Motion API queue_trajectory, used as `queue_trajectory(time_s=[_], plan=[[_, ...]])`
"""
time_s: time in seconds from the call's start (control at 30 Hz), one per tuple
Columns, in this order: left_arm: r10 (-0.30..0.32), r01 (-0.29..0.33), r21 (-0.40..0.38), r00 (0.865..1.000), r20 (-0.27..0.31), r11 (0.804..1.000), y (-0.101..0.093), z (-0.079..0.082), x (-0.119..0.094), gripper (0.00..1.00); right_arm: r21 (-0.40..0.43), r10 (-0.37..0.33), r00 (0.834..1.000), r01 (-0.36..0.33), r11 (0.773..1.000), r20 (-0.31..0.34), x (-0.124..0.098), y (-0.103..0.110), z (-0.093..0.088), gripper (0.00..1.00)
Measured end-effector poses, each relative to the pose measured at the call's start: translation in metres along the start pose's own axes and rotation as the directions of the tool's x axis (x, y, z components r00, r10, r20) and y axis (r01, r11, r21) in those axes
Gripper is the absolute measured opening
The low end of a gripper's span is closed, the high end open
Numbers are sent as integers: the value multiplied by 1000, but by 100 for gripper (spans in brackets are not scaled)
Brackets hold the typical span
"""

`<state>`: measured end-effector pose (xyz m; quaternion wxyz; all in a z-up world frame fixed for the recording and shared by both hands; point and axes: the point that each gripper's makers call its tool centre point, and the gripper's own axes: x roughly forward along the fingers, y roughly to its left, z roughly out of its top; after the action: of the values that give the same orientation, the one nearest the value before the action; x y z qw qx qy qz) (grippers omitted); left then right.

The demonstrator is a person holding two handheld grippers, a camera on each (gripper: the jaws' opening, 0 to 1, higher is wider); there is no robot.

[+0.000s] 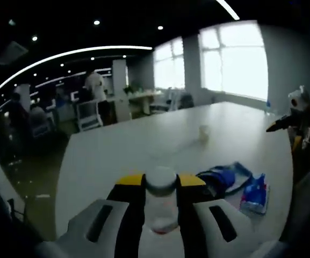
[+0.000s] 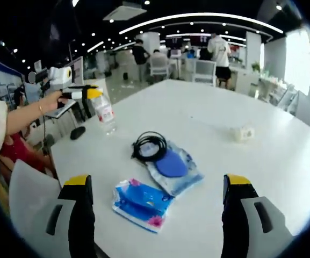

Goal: Arrange the tabletop items into an orderly group along one side of the table until the central work area is clear of visible clutter.

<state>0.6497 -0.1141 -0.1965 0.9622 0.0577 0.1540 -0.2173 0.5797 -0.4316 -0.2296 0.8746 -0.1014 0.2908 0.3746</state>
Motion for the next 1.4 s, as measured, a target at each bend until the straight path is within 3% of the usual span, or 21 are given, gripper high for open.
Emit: queue_trajectory(time_s=[0.33,0.5,0.67,0.97,1.17,1.33,1.4], plan=[[-3,3,5,999,-38,1000,24,-20,21,19,24,-29,999,30,999,-16,16,-27,6,99],[-10,9,-11,998,-54,1000,31,-31,28,19,48,-64,997,65,997,-35,26,-51,6,99],[-25,23,-51,999,-31,998,39,-30,31,19,70,-86,995,90,994,-50,32,-65,6,99],[-58,57,-7,998,-26,998,35,-30,34,20,97,-96,994,100,990,-49,46,-76,14,99],[-84,84,1,996,13,996,37,-29,38,20,111,-133,991,136,984,-30,45,-94,29,99],[-74,75,-25,997,20,997,41,-30,41,20,111,-149,989,151,982,-21,44,-111,38,99],[-52,52,-27,999,17,998,43,-33,41,25,132,-149,989,148,980,-5,43,-118,42,99]])
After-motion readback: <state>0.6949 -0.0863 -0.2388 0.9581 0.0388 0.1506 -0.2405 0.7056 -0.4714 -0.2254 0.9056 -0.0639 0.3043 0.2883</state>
